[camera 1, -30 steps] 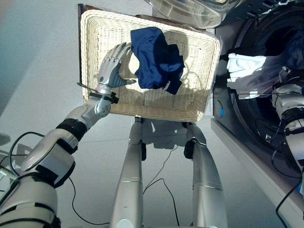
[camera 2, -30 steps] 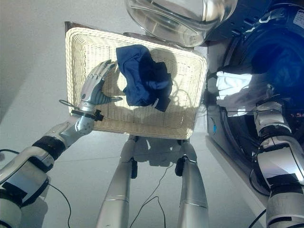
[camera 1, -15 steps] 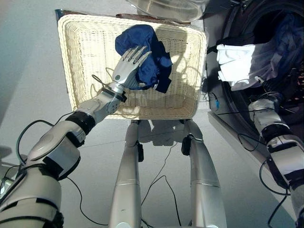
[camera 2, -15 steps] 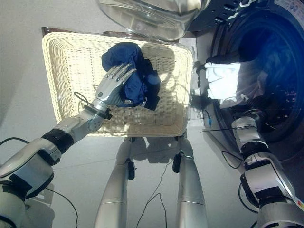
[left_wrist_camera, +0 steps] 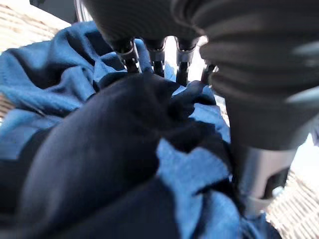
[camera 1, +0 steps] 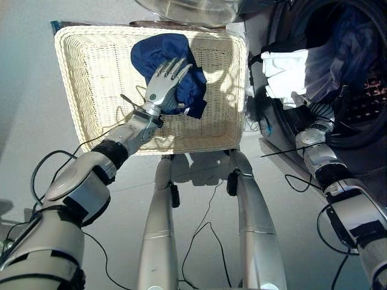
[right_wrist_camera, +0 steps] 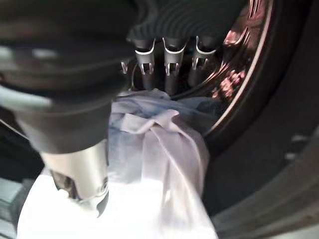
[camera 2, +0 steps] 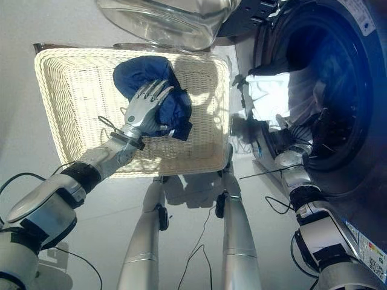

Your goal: Put the clothes into the washing machine.

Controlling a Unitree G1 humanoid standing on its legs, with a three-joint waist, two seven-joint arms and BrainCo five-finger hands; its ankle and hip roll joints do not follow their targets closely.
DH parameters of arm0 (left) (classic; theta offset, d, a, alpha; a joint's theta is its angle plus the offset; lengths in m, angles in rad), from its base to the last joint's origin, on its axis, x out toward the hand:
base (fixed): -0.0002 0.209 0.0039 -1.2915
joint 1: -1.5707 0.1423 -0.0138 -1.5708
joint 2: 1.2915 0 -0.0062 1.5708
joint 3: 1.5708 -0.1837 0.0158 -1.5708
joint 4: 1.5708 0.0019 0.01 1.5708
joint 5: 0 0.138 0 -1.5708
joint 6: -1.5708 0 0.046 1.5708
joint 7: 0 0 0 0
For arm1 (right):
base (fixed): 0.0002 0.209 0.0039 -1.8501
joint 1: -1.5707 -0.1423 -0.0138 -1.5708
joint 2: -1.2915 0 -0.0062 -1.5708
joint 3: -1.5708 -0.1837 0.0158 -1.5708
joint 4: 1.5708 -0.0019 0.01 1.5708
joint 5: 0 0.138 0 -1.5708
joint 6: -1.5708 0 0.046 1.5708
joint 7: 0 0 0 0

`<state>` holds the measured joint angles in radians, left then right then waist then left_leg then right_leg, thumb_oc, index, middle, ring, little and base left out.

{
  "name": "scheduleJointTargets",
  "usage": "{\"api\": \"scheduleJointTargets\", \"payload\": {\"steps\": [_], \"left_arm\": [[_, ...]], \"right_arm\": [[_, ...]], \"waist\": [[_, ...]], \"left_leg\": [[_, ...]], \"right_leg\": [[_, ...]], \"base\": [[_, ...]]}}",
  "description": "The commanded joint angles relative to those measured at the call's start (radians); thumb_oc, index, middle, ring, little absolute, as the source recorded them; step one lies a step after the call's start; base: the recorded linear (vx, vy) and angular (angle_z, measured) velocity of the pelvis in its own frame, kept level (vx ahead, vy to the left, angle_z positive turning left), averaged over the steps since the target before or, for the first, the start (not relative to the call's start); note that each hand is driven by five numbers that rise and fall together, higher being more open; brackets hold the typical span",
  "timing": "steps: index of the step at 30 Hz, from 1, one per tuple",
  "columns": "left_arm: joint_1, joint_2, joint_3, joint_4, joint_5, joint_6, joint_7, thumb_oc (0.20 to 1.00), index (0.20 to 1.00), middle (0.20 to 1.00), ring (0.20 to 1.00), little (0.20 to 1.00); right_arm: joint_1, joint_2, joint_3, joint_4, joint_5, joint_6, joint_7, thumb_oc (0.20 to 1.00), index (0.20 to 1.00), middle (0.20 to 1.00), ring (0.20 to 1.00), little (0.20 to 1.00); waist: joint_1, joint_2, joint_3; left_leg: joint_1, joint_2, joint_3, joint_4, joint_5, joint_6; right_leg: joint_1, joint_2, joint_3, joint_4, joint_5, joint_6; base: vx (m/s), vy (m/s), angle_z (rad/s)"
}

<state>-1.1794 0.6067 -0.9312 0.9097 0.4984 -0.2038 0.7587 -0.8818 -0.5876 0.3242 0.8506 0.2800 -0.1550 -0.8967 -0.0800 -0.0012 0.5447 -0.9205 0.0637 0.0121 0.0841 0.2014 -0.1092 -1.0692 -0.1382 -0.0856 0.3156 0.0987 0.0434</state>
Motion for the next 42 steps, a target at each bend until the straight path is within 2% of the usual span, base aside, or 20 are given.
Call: {"api": "scheduleJointTargets", "payload": {"steps": [1,2,3,4,10,11,17,24,25,26,28,29,30,32,33,35,36,37,39,42], "left_arm": [[-0.040,-0.020,0.038,0.074,0.033,0.066,-0.056,1.000,1.000,1.000,1.000,1.000],[-0.041,-0.020,0.037,0.084,0.032,0.077,-0.070,0.959,0.959,0.959,0.959,0.959],[-0.039,-0.020,0.037,0.089,0.031,0.088,-0.083,0.598,0.598,0.598,0.598,0.598],[-0.036,-0.019,0.034,0.098,0.026,0.104,-0.124,0.200,0.200,0.200,0.200,0.200],[-0.013,-0.015,0.049,0.121,-0.032,0.131,-0.163,0.200,0.200,0.200,0.200,0.200],[0.009,-0.012,0.081,0.116,-0.055,0.124,-0.160,0.200,0.200,0.200,0.200,0.200],[0.058,-0.013,0.155,0.087,-0.123,0.084,-0.114,0.200,0.200,0.200,0.200,0.200],[0.149,-0.038,0.320,-0.057,-0.246,-0.089,-0.029,0.200,0.200,0.200,0.200,0.200],[0.167,-0.045,0.341,-0.086,-0.263,-0.116,-0.020,0.200,0.200,0.200,0.200,0.200],[0.212,-0.065,0.387,-0.162,-0.305,-0.188,-0.001,0.200,0.200,0.200,0.200,0.200],[0.248,-0.085,0.425,-0.223,-0.347,-0.257,-0.003,0.200,0.200,0.200,0.200,0.200],[0.254,-0.088,0.431,-0.234,-0.344,-0.261,-0.002,0.200,0.200,0.200,0.200,0.200],[0.290,-0.104,0.467,-0.301,-0.383,-0.327,-0.022,0.200,0.200,0.200,0.200,0.200],[0.355,-0.136,0.533,-0.426,-0.428,-0.394,-0.091,0.200,0.200,0.200,0.200,0.200],[0.365,-0.142,0.543,-0.448,-0.436,-0.402,-0.106,0.200,0.200,0.200,0.200,0.200],[0.411,-0.168,0.578,-0.546,-0.481,-0.465,-0.188,0.200,0.200,0.200,0.200,0.200],[0.419,-0.173,0.584,-0.568,-0.491,-0.465,-0.206,0.200,0.200,0.200,0.200,0.200],[0.442,-0.187,0.599,-0.626,-0.536,-0.503,-0.268,0.200,0.200,0.200,0.200,0.200],[0.468,-0.207,0.611,-0.703,-0.610,-0.529,-0.379,0.200,0.200,0.200,0.200,0.200],[0.489,-0.230,0.610,-0.804,-0.704,-0.544,-0.522,0.200,0.200,0.200,0.200,0.200]], "right_arm": [[0.046,-0.005,0.031,-0.090,-0.049,-0.055,-0.052,1.000,1.000,1.000,1.000,1.000],[0.047,0.000,0.033,-0.100,-0.055,-0.061,-0.056,1.000,1.000,1.000,1.000,1.000],[0.048,0.003,0.035,-0.117,-0.058,-0.058,-0.063,1.000,1.000,1.000,1.000,1.000],[0.051,0.006,0.041,-0.147,-0.060,-0.067,-0.074,1.000,1.000,1.000,1.000,1.000],[0.066,0.018,0.044,-0.252,-0.090,-0.099,-0.119,1.000,1.000,1.000,1.000,1.000],[0.086,0.026,0.017,-0.312,-0.119,-0.119,-0.127,1.000,1.000,1.000,1.000,1.000],[0.121,0.038,-0.018,-0.421,-0.179,-0.121,-0.167,1.000,1.000,1.000,1.000,1.000],[0.179,0.065,-0.079,-0.552,-0.233,-0.106,-0.202,1.000,1.000,1.000,1.000,1.000],[0.193,0.072,-0.089,-0.572,-0.233,-0.111,-0.202,1.000,1.000,1.000,1.000,1.000],[0.224,0.090,-0.110,-0.623,-0.247,-0.134,-0.181,1.000,1.000,1.000,1.000,1.000],[0.246,0.103,-0.122,-0.658,-0.253,-0.171,-0.143,1.000,1.000,1.000,1.000,1.000],[0.251,0.107,-0.123,-0.666,-0.256,-0.172,-0.138,1.000,1.000,1.000,1.000,1.000],[0.281,0.134,-0.129,-0.716,-0.247,-0.207,-0.052,1.000,1.000,1.000,1.000,1.000],[0.327,0.184,-0.131,-0.795,-0.146,-0.229,0.149,1.000,1.000,1.000,1.000,1.000],[0.335,0.194,-0.129,-0.805,-0.115,-0.228,0.187,1.000,1.000,1.000,1.000,1.000],[0.376,0.236,-0.118,-0.854,-0.001,-0.233,0.378,1.000,1.000,1.000,1.000,1.000],[0.381,0.240,-0.115,-0.862,0.022,-0.225,0.406,1.000,1.000,1.000,1.000,1.000],[0.396,0.252,-0.100,-0.888,0.100,-0.211,0.519,1.000,1.000,1.000,1.000,1.000],[0.414,0.270,-0.076,-0.923,0.217,-0.168,0.654,1.000,1.000,1.000,1.000,1.000],[0.415,0.275,-0.039,-0.957,0.315,-0.110,0.774,1.000,1.000,1.000,1.000,1.000]], "waist": [[-0.016,0.001,-0.025],[-0.017,0.000,-0.025],[-0.018,0.000,-0.025],[-0.020,0.001,-0.025],[-0.026,0.000,-0.025],[-0.027,0.003,-0.025],[-0.024,0.006,-0.025],[-0.009,0.012,-0.025],[-0.007,0.013,-0.025],[-0.001,0.015,-0.025],[0.005,0.017,-0.025],[0.005,0.017,-0.025],[0.009,0.017,-0.025],[0.016,0.016,-0.025],[0.016,0.016,-0.025],[0.021,0.014,-0.025],[0.022,0.013,-0.025],[0.025,0.013,-0.025],[0.030,0.013,-0.025],[0.038,0.013,-0.025]], "left_leg": [[-0.017,-0.037,0.025,0.063,-0.052,0.049],[-0.017,-0.037,0.026,0.063,-0.051,0.049],[-0.016,-0.037,0.027,0.062,-0.051,0.048],[-0.015,-0.036,0.028,0.061,-0.049,0.047],[-0.014,-0.033,0.032,0.060,-0.047,0.044],[-0.009,-0.033,0.032,0.059,-0.046,0.044],[-0.006,-0.033,0.029,0.060,-0.046,0.047],[-0.003,-0.037,0.017,0.060,-0.048,0.053],[-0.004,-0.037,0.015,0.062,-0.050,0.054],[-0.005,-0.040,0.011,0.065,-0.052,0.057],[-0.009,-0.044,0.007,0.069,-0.053,0.061],[-0.008,-0.045,0.006,0.069,-0.054,0.062],[-0.009,-0.048,0.002,0.071,-0.055,0.065],[-0.009,-0.054,-0.003,0.076,-0.057,0.069],[-0.009,-0.055,-0.003,0.076,-0.057,0.070],[-0.008,-0.059,-0.005,0.073,-0.057,0.075],[-0.007,-0.061,-0.006,0.073,-0.057,0.075],[-0.006,-0.063,-0.008,0.070,-0.056,0.078],[-0.004,-0.067,-0.011,0.070,-0.054,0.081],[0.000,-0.074,-0.017,0.066,-0.049,0.087]], "right_leg": [[0.053,0.083,0.005,-0.100,0.099,0.077],[0.052,0.083,0.006,-0.100,0.100,0.077],[0.054,0.083,0.006,-0.101,0.099,0.077],[0.054,0.082,0.008,-0.101,0.098,0.078],[0.055,0.081,0.012,-0.104,0.097,0.079],[0.060,0.081,0.015,-0.105,0.095,0.077],[0.064,0.078,0.016,-0.099,0.090,0.077],[0.069,0.075,0.015,-0.090,0.081,0.074],[0.069,0.075,0.014,-0.088,0.080,0.074],[0.070,0.074,0.010,-0.084,0.078,0.073],[0.068,0.073,0.007,-0.080,0.078,0.072],[0.069,0.072,0.007,-0.080,0.077,0.072],[0.068,0.072,0.005,-0.076,0.077,0.070],[0.067,0.072,0.001,-0.070,0.076,0.067],[0.067,0.071,0.001,-0.069,0.076,0.067],[0.067,0.070,-0.004,-0.069,0.077,0.063],[0.068,0.069,-0.005,-0.069,0.077,0.063],[0.068,0.069,-0.008,-0.068,0.077,0.061],[0.070,0.065,-0.014,-0.066,0.077,0.060],[0.073,0.062,-0.023,-0.067,0.081,0.058]], "base": [[0.01,0.019,-0.03],[0.00,0.000,0.00],[0.01,0.010,-0.04],[0.01,0.007,-0.03],[0.00,0.003,-0.02],[0.00,0.000,0.00],[0.00,0.000,0.00],[0.00,0.000,0.00],[0.00,0.000,0.00],[0.00,-0.030,0.03],[0.00,-0.018,0.01],[0.00,-0.037,0.01],[0.00,-0.042,0.02],[0.00,-0.046,0.03],[0.01,-0.036,0.04],[0.00,-0.034,0.05],[0.00,-0.035,0.07],[0.00,-0.031,0.06],[0.01,-0.039,0.05],[0.00,-0.035,0.08]]}}
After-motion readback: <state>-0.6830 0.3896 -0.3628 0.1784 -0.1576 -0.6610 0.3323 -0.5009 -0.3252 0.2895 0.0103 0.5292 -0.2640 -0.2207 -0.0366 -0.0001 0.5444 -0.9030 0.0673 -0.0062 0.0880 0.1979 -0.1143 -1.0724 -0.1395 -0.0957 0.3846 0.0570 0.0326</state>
